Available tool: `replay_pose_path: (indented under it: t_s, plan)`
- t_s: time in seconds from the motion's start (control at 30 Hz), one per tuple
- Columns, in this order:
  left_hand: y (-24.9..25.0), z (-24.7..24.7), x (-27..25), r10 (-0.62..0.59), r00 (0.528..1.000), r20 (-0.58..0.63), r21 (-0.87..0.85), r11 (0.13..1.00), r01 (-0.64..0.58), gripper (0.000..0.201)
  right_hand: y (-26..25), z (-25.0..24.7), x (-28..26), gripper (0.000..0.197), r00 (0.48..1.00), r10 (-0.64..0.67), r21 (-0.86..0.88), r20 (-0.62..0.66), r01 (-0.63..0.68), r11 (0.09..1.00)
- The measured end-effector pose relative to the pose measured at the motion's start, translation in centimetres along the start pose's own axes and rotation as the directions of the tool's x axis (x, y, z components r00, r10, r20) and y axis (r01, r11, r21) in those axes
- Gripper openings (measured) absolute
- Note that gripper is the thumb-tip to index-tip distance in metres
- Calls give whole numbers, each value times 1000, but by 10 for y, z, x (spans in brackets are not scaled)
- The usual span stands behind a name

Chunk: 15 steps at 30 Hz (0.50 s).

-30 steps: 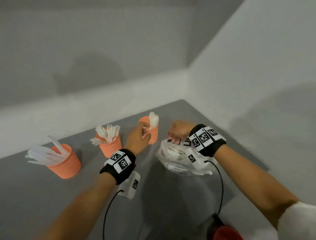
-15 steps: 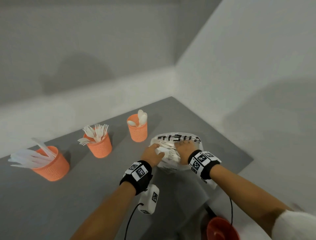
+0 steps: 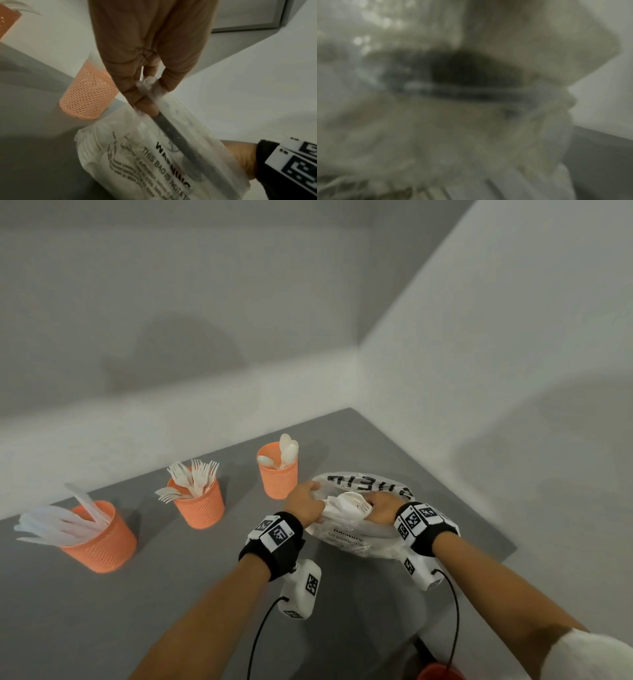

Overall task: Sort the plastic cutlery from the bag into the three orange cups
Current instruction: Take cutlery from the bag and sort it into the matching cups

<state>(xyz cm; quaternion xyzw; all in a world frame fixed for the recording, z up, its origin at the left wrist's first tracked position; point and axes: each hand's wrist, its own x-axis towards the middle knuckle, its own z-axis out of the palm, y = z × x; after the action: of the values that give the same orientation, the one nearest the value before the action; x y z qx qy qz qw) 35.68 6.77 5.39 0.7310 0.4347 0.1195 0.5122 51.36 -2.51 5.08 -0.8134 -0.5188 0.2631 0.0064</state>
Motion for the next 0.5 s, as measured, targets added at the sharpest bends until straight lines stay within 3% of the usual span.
replay_pose_path:
  t_s: [0.17, 0.37, 0.5]
  plan:
    - [-2, 9, 1, 21, 1000, -13, -5, 1000, -21, 50, 9, 5, -6, 56, 1000, 4, -13, -26, -4, 1000]
    - [-2, 9, 1, 14, 1000, -2, -2, 1000, -14, 50, 13, 12, 0, 39, 992, 5, 25, -125, -1, 1000]
    - [-3, 10, -2, 7, 1000, -3, -7, 1000, -7, 49, 16, 14, -1, 45, 991, 34, 25, -133, -31, 999]
